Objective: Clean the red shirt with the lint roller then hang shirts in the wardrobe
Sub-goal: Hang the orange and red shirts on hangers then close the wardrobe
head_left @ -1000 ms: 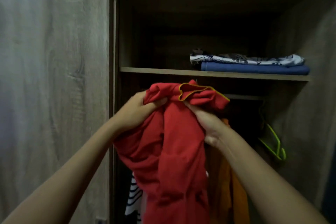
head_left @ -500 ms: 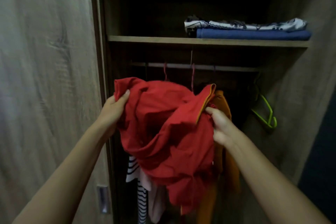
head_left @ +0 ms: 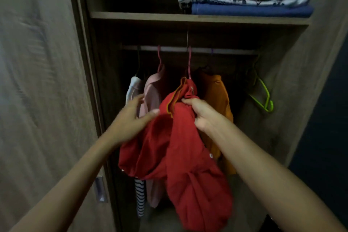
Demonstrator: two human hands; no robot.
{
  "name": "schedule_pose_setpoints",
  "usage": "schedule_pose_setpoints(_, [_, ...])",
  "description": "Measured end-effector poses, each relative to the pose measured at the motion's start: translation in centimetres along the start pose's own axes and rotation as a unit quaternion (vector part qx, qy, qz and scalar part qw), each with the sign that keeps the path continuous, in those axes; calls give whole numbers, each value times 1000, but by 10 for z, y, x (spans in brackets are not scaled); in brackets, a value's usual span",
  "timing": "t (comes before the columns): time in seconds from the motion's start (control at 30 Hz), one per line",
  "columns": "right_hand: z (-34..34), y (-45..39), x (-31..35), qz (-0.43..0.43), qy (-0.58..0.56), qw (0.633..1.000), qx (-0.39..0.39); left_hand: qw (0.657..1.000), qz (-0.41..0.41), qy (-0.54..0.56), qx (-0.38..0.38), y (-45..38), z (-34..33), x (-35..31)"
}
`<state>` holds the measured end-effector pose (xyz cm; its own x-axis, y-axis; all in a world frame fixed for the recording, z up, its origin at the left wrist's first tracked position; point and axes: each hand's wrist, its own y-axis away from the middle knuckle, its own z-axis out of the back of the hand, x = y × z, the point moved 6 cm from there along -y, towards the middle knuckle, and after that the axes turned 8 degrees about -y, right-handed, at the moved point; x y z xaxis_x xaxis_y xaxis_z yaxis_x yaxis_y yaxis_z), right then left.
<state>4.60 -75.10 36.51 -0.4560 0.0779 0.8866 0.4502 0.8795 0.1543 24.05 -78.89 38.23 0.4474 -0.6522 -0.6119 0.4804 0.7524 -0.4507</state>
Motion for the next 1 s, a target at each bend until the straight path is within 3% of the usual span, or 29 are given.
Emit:
schedule_pose_setpoints(0.1, [-9,6,-3,1,-17,1000,26,993,-53,68,80,32,-44,-20])
schedule_pose_setpoints(0.2, [-14,11,-6,-2,-29,998,48,982,-32,127,135,43,-78,-5])
schedule_pose_setpoints(0.37, [-16,32,-11,-11,-20,990,138,973,29,221,64,31,-79,9])
schedule_pose_setpoints(0.53, [3,56,-30,-27,144,964,222,963,53,259,-46,26,-67,11])
schedule_pose_setpoints(0.6, [13,57,-38,-38,202,950,233,961,78,249,-85,22,-61,18])
schedule_pose_setpoints(0.7, [25,46,-35,21,230,954,194,955,110,244,-124,20,-52,24])
schedule_pose_setpoints(0.8, [29,38,-20,74,211,962,154,955,121,234,-134,19,-41,30])
schedule_pose_setpoints(1.0, [10,50,3,93,205,954,198,982,147,106,-47,21,-25,49])
